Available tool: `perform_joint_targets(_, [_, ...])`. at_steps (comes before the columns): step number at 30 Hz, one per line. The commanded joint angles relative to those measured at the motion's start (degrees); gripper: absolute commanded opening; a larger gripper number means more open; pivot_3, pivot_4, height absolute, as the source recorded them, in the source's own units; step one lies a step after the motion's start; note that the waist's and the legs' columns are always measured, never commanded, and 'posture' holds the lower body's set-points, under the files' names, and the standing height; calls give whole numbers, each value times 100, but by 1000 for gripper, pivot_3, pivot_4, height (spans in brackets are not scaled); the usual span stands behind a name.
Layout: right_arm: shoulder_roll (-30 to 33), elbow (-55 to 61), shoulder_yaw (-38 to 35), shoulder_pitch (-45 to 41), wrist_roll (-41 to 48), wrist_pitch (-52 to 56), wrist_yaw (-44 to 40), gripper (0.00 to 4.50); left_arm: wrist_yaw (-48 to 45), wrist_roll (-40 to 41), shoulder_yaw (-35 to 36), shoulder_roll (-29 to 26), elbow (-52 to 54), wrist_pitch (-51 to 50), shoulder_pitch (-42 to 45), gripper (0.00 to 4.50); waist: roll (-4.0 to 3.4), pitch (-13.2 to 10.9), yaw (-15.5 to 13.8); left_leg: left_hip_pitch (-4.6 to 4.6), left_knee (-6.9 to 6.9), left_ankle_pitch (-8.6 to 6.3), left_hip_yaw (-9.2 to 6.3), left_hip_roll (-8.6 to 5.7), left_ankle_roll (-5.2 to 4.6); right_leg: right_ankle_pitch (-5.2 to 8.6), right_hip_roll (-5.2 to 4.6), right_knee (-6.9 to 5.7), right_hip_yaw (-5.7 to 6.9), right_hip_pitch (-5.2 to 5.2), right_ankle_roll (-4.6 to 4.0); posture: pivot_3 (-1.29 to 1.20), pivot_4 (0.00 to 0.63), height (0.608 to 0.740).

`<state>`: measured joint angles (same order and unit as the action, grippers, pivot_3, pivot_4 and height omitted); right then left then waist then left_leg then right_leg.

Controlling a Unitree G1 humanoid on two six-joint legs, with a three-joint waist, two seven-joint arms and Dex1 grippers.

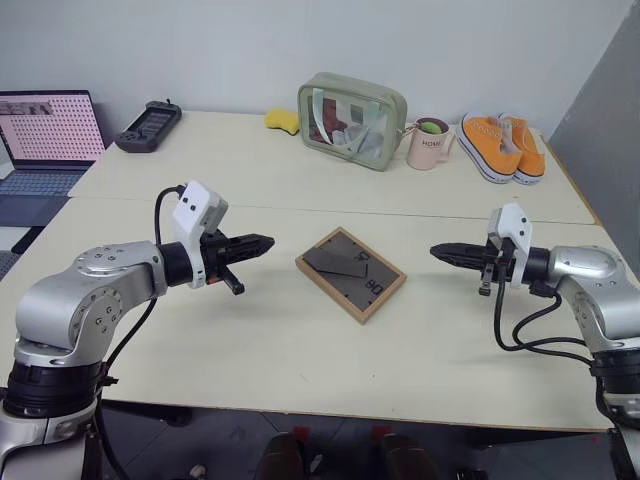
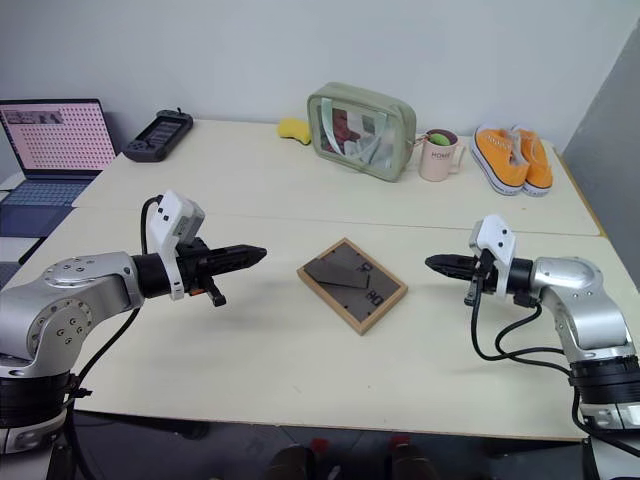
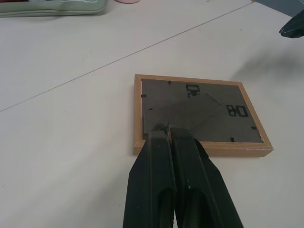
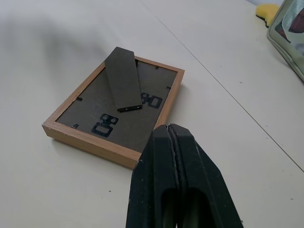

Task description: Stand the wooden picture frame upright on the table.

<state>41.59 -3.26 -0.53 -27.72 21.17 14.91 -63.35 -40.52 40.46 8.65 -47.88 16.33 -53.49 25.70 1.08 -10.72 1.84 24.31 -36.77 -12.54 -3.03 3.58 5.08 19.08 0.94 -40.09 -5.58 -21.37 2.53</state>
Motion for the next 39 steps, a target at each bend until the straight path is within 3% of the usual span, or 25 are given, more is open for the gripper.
perform_joint_targets(1, [-344, -145, 10, 41, -217, -398, 352, 0, 338, 113, 372, 317, 149, -101, -463, 37, 0, 1, 6, -4, -1, 0, 0, 1, 0, 0, 0, 0, -1, 5, 0, 0, 150, 740])
perform_joint_targets(7, [-1042, -606, 333, -11, -704, -871, 860, 0, 843, -238, 251, 1009, 196, 228, -1100, 37, 0, 1, 11, -11, -5, 0, 1, 2, 0, 0, 0, -8, -3, 7, 0, 0, 150, 740])
perform_joint_targets(12, [-1373, -1163, 441, -203, -940, -1150, 1022, 0, 1047, -518, -19, 1517, -120, 484, -1005, 37, 0, 1, -19, -13, -12, 0, 0, -2, 1, -1, -2, -13, -3, 11, 1, 0, 150, 740])
perform_joint_targets(27, [-1808, -2947, 409, -778, -1354, -1978, 1440, 0, 797, -1176, -642, 2000, -1324, 1012, -291, 37, 0, 1, 5, -18, -10, 0, 2, -2, 1, -3, 0, -17, -5, 12, 2, 0, 150, 740])
perform_joint_targets(33, [-1875, -2686, 424, -536, -1297, -1926, 1480, 0, 627, -1361, -785, 2011, -1607, 1108, -157, 37, 0, 1, 3, -18, -10, 0, 2, -2, 1, -3, -1, -20, -4, 12, 2, 0, 150, 740])
perform_joint_targets(39, [-2024, -1454, 452, 150, -1095, -1349, 1648, 0, 375, -1636, -978, 2066, -2173, 1391, 260, 37, 0, 1, -1, -18, -11, 0, 1, -3, 1, -3, -1, -22, -4, 13, 2, 0, 150, 740])
